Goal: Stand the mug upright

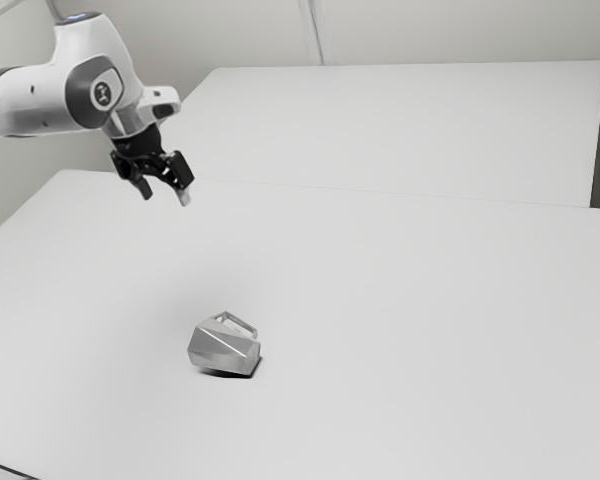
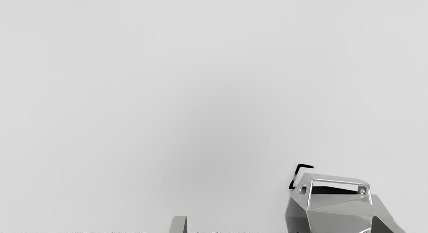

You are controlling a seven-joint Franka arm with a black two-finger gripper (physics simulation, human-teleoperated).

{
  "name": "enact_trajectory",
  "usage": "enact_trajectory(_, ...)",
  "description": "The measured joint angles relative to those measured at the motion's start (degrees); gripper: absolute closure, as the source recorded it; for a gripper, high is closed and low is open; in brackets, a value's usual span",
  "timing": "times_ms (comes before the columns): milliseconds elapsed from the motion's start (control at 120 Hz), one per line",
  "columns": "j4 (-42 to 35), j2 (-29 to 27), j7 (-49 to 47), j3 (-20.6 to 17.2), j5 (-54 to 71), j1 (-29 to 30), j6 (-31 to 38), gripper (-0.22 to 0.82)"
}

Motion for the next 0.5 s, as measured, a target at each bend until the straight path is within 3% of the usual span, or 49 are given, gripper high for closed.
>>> enact_trajectory(158, -1.8, -0.2, 0.2, 0.1, -1.6, -0.5, 0.0, 0.0)
enact_trajectory(500, -12.5, 6.3, 9.4, 0.7, -25.6, 5.2, -3.4, 0.0)
